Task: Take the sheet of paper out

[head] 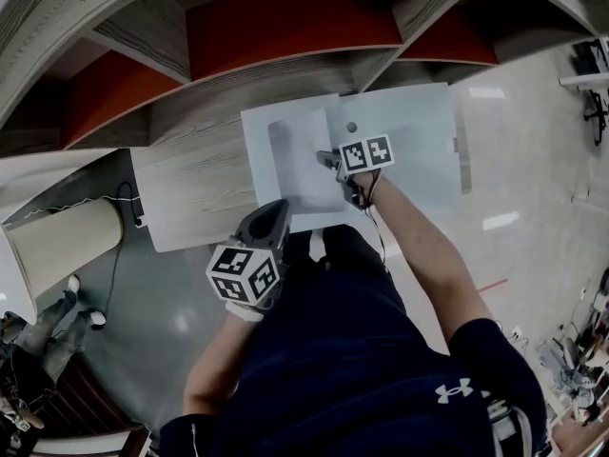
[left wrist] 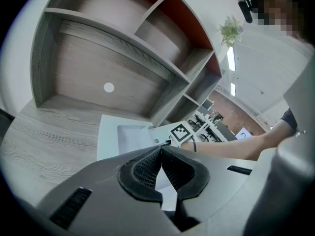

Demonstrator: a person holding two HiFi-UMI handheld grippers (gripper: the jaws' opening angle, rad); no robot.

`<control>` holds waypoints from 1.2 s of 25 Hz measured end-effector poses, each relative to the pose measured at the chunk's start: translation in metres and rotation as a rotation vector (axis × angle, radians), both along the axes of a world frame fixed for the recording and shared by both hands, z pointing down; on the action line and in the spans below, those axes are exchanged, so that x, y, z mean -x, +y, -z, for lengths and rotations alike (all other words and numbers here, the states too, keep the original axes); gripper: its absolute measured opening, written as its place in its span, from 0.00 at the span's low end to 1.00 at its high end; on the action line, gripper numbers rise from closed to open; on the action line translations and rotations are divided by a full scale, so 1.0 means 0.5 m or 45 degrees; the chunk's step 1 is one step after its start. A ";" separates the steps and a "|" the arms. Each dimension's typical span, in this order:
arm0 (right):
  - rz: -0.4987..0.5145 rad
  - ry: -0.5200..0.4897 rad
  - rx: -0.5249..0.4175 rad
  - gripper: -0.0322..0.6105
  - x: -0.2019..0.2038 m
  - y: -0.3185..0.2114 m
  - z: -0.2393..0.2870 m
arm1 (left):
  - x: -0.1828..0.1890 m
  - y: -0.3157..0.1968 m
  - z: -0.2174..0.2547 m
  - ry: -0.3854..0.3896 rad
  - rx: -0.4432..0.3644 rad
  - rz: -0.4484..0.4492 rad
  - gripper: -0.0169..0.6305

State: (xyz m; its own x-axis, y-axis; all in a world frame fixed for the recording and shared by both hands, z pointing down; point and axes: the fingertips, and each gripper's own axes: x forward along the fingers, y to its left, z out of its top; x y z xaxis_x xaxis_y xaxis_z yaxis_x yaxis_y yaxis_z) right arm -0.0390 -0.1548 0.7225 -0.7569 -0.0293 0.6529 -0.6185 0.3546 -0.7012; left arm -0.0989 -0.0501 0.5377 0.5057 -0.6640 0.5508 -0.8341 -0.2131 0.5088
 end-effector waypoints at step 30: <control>-0.199 0.065 -0.108 0.07 -0.263 -0.052 0.103 | -0.039 -0.063 0.043 -0.011 -0.082 -0.050 0.05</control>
State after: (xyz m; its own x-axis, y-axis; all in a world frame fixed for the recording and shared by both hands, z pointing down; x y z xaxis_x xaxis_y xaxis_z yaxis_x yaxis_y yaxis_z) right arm 0.0925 -0.1807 0.6709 -0.7049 -0.2005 0.6804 -0.7047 0.3075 -0.6395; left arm -0.0794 -0.0816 0.5163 0.5273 -0.6778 0.5124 -0.8289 -0.2777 0.4856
